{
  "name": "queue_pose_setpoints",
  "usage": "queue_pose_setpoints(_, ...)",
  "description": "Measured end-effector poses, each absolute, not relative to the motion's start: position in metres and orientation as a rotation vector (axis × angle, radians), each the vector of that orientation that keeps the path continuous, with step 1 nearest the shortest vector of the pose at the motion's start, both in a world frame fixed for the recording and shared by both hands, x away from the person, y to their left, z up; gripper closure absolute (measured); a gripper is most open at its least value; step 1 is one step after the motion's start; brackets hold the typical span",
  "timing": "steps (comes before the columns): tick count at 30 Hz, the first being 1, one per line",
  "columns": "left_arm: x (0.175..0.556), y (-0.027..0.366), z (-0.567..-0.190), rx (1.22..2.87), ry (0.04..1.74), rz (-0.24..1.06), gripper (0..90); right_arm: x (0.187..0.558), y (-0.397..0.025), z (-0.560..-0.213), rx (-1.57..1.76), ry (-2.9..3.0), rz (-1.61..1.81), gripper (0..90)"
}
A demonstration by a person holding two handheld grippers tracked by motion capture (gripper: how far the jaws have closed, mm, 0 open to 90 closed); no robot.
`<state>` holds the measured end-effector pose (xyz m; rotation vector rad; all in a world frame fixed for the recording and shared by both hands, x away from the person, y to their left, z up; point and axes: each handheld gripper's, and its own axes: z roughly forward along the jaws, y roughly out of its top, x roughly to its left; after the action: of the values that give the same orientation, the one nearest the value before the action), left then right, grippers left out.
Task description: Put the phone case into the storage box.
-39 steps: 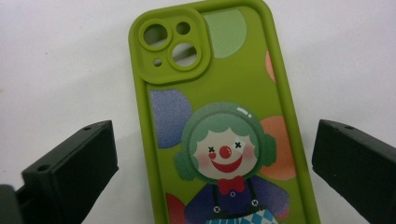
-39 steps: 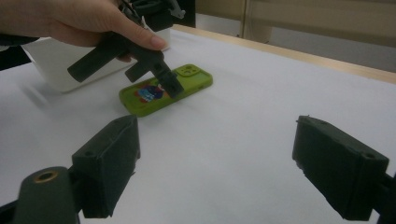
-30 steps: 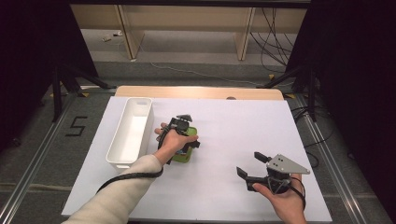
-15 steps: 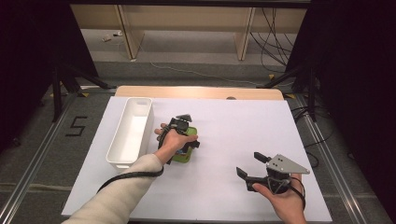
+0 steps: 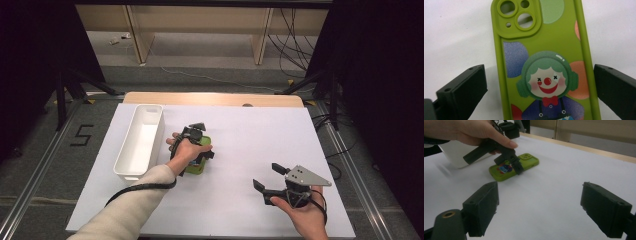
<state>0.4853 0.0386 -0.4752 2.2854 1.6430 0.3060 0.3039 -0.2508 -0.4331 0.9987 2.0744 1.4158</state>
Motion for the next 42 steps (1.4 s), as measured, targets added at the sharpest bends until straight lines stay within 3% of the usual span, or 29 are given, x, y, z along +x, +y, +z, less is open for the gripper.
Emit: queue_pose_setpoints(42,0.4884,0.0396,-0.4755,2.268,1.699,0.263,1.6,0.3043,-0.2505,-0.4342,0.997,2.085,1.41,16.3)
